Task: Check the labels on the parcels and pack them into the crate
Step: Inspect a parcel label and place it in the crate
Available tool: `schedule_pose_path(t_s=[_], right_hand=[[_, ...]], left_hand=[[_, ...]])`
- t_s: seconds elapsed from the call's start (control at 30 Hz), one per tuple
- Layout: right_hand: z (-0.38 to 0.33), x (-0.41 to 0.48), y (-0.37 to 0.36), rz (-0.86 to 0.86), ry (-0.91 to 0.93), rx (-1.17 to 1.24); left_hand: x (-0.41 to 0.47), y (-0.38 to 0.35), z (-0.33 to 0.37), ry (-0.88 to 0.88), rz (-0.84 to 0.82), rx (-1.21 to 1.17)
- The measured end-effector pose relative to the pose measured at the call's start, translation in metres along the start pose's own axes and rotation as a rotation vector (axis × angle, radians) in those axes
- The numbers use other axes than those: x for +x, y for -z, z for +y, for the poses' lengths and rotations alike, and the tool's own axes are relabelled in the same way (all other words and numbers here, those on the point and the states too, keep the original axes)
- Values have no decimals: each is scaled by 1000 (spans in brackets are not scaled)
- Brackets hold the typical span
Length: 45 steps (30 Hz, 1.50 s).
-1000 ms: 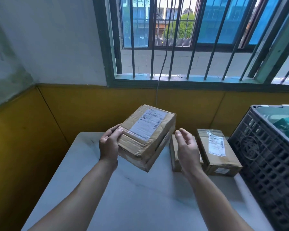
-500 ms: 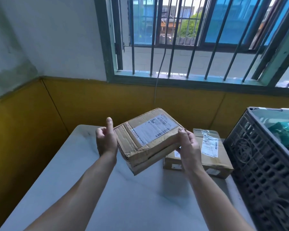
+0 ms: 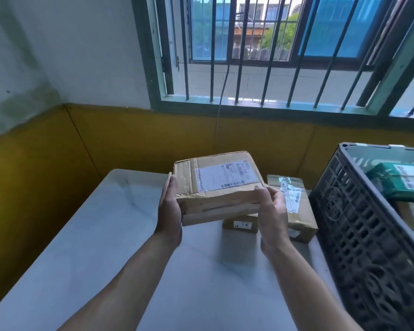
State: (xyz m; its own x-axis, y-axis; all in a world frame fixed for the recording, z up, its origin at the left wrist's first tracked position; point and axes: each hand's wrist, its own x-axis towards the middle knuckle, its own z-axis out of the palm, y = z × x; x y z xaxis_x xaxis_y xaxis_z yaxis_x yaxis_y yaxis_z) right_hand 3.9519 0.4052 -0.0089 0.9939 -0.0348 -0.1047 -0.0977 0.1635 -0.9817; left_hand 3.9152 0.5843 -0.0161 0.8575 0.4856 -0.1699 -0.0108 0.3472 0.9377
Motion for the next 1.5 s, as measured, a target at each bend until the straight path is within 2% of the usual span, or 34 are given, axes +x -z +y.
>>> schedule_pose_path(t_s=[0.2,0.43,0.63,0.77,0.93,1.13,1.37,1.5], right_hand=[[-5,-10,20,-57,47,18],[-21,-40,61,-29,130,-35],[-54,-80,113,-38,178,-121],[-72,-103,154,-88,206,-95],[-94,-106,213,-65,237,-98],[-122,-84,328,45,243,-122],[-142,-46,451,66,200,-195],[-140,-24,499,64,80,-195]], left_hand=[[-20,-10,-7,-42,-4,19],[-75,-35,-2,-95,62,15],[-136,-70,3,-117,88,6],[-170,-94,4,-104,97,-23],[-200,-146,6,-130,37,-14],[-235,-256,-20,-125,-50,9],[-262,-364,-69,-51,-85,23],[-265,-401,-95,61,-95,104]])
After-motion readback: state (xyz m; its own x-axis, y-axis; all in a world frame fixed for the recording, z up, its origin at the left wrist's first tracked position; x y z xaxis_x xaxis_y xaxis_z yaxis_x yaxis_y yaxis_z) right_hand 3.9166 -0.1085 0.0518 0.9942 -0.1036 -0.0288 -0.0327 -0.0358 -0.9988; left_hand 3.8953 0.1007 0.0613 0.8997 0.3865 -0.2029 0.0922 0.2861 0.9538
